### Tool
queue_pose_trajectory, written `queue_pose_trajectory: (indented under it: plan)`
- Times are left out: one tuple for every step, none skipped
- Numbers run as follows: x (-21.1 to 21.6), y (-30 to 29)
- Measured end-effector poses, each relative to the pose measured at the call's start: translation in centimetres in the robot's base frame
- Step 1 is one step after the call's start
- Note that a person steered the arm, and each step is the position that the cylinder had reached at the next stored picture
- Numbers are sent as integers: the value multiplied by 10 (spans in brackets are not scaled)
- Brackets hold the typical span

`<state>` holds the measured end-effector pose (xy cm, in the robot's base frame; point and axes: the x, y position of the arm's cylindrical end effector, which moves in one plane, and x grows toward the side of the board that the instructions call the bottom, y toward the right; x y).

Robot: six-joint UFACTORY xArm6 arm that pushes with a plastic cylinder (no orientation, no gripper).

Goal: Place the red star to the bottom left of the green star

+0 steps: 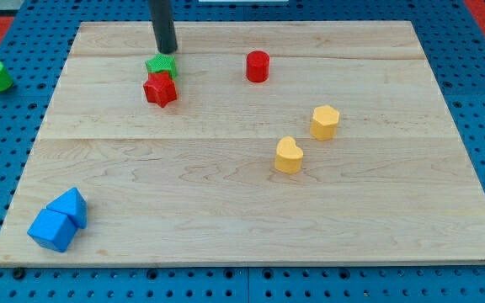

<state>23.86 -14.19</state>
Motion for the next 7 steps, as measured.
queue_pose_trajectory:
  plan:
    - [11, -49]
    - [68, -63]
    - [82, -32]
    - [80, 10]
    - [80, 25]
    - [82, 42]
    - [83, 22]
